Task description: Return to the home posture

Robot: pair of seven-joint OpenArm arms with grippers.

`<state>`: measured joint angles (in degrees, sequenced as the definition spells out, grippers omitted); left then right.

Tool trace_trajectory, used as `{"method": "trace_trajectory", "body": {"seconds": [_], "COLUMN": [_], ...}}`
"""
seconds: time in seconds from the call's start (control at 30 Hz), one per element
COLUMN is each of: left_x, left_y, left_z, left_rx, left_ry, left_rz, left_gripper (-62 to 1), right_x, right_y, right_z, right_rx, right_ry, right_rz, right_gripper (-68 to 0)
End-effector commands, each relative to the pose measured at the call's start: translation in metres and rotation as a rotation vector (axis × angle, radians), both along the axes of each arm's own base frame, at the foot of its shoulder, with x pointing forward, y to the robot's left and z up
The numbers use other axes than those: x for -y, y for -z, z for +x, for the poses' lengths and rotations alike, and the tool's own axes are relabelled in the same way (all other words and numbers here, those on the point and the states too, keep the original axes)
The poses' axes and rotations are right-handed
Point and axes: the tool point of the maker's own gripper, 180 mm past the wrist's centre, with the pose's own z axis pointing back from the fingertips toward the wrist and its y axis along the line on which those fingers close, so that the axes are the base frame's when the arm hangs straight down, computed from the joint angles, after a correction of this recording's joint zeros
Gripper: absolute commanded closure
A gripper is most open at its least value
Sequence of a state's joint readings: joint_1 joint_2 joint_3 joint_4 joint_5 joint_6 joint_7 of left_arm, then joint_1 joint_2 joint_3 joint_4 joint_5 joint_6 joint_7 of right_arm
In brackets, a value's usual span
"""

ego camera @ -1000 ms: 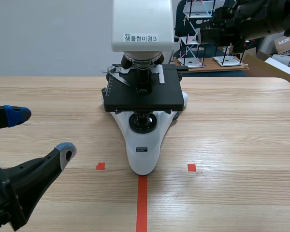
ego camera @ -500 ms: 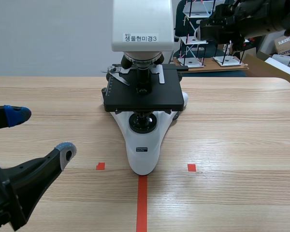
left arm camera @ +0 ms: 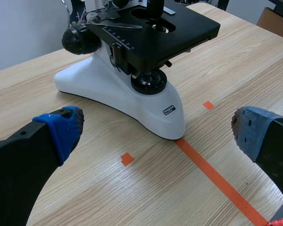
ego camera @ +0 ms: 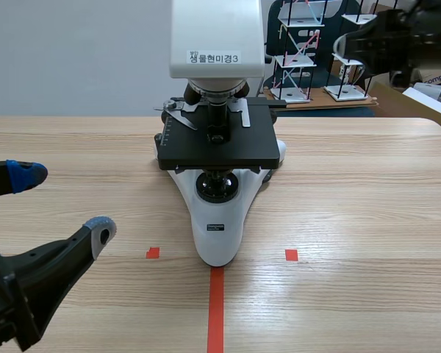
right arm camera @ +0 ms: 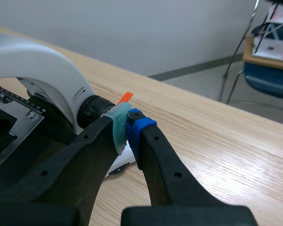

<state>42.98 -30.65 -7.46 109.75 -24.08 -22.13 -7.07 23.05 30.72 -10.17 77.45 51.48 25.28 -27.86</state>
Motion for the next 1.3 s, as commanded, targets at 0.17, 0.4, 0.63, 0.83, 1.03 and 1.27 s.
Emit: {"method": "trace_trajectory", "body": {"seconds": [0.17,0.4,0.63,0.83,1.03,1.27], "left_x": [0.004,0.004,0.004,0.004,0.004,0.004], "left_y": [-0.007,-0.007,-0.007,-0.007,-0.007,-0.007], "left_z": [0.0,0.0,0.0,0.0,0.0,0.0], "left_rx": [0.02,0.02,0.02,0.02,0.019,0.019], "left_ry": [0.01,0.01,0.01,0.01,0.01,0.008], "left_rz": [-0.021,-0.021,-0.021,-0.021,-0.021,-0.023], "left_gripper": [-62.3,-62.3,-62.3,-62.3,-62.3,-62.3], "right_x": [0.024,0.031,0.025,0.009,-0.014,-0.033], "right_y": [-0.026,-0.001,0.046,0.06,0.064,0.055], "right_z": [-0.034,-0.08,-0.13,-0.175,-0.211,-0.22], "right_rx": [0.184,0.246,0.254,0.323,0.352,0.39], "right_ry": [0.052,0.077,0.073,0.032,-0.037,-0.099], "right_rz": [0.039,0.011,-0.07,-0.047,-0.088,-0.134], "right_gripper": [0.0,0.0,-4.5,-39.8,-52.5,-52.5]}}
